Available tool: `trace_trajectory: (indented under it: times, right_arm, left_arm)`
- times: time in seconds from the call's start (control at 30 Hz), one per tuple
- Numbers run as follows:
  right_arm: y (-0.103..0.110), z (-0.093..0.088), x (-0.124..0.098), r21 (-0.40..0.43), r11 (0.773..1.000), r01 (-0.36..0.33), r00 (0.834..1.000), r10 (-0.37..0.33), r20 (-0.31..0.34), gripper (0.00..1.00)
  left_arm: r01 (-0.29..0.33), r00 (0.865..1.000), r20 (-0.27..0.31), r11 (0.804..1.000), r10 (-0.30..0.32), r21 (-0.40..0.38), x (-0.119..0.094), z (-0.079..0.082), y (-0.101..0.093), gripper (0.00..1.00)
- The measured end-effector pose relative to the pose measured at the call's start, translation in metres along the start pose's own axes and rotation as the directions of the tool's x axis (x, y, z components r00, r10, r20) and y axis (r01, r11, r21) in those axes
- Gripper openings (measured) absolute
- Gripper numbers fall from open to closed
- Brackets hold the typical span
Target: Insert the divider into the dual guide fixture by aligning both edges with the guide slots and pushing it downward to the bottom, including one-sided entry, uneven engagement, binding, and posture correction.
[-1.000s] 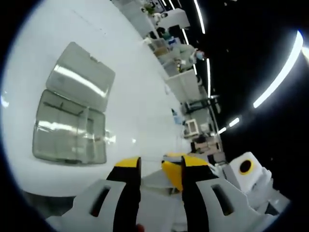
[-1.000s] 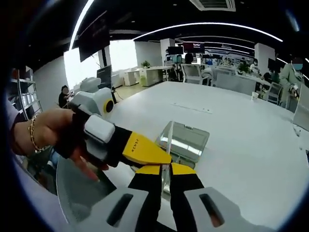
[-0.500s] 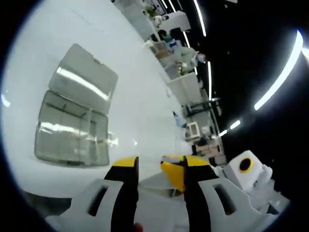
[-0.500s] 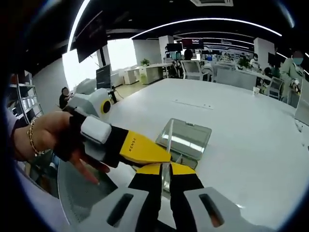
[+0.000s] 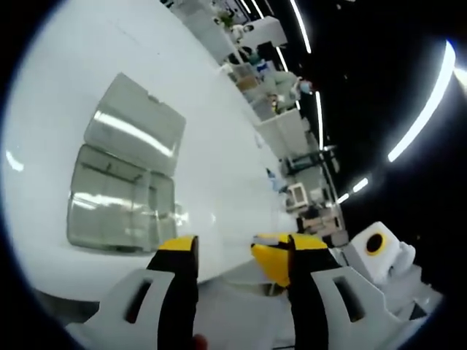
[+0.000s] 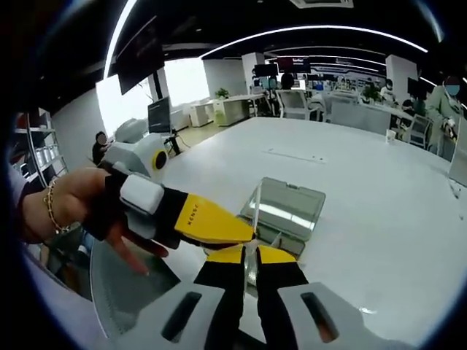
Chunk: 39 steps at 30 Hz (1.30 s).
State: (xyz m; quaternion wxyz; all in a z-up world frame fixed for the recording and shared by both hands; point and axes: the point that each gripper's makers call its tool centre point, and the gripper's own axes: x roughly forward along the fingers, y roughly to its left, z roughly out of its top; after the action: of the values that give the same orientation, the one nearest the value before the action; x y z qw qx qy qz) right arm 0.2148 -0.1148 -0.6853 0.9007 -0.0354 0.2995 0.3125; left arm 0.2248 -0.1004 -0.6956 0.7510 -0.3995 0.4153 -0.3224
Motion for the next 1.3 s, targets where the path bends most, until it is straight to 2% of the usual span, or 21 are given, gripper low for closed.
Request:
trace_trajectory:
  times: [0.47, 0.83, 1.0, 1.1, 1.3]
  right_arm:
    - [0.009, -0.004, 0.003, -0.024, 0.995, -0.094, 0.995, 0.093, -0.019, 0.00]
    - [0.007, -0.008, 0.009, -0.046, 0.982, -0.182, 0.983, 0.180, -0.041, 0.00]
    - [0.009, -0.006, 0.013, -0.042, 0.981, -0.191, 0.981, 0.189, -0.046, 0.00]
    - [0.008, -0.005, 0.015, -0.027, 0.985, -0.171, 0.984, 0.170, -0.048, 0.00]
    - [0.008, -0.003, 0.022, 0.008, 0.992, -0.122, 0.991, 0.122, -0.062, 0.00]
  left_arm:
    - [-0.074, 0.996, 0.057, 0.994, 0.069, 0.079, -0.016, -0.001, 0.016, 0.59]
    - [-0.159, 0.981, 0.137, 0.978, 0.141, 0.136, -0.032, -0.003, 0.030, 0.63]
    - [-0.187, 0.978, 0.139, 0.957, 0.159, 0.223, -0.039, -0.005, 0.032, 0.64]
    - [-0.188, 0.980, 0.120, 0.940, 0.159, 0.283, -0.043, -0.006, 0.035, 0.64]
    - [-0.195, 0.981, 0.099, 0.890, 0.169, 0.412, -0.057, -0.002, 0.039, 0.65]
